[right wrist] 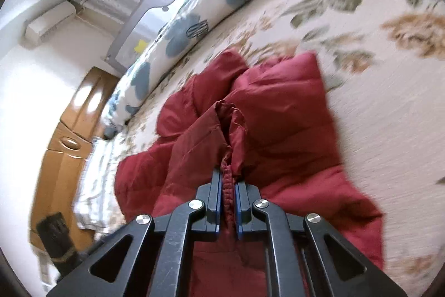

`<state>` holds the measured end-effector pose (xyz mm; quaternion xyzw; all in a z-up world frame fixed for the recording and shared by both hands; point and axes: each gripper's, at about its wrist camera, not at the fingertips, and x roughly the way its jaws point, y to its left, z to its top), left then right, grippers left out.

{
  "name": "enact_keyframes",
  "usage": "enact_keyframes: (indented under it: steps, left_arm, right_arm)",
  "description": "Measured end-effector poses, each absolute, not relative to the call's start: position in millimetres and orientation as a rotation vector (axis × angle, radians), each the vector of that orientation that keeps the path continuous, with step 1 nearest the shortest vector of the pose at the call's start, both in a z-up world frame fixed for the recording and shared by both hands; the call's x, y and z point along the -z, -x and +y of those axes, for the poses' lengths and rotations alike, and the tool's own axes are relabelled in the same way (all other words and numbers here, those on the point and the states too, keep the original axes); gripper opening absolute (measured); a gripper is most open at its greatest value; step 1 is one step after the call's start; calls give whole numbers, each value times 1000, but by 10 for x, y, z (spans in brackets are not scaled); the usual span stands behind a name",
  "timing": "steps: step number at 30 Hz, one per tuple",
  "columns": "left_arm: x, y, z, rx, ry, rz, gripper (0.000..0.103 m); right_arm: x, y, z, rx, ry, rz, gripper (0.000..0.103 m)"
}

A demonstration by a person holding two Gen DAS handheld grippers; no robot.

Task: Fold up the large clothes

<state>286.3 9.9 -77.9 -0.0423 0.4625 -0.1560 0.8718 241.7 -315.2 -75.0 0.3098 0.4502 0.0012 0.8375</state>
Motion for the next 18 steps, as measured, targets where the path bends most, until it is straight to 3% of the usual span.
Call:
enact_keyframes:
  steps: [6, 11, 18]
  left_arm:
    - [665, -3087, 283, 245, 88, 919, 63]
    - [873, -3400, 360, 173, 80, 963, 62]
    - [1350, -3545, 313, 141, 62, 1040, 63]
  right_arm:
    - [876, -2407, -3152, 29, -596, 986, 7]
    - [905, -2399, -3128, 43, -530, 998, 7]
    - [479, -2274, -2949, 94, -386, 909, 20]
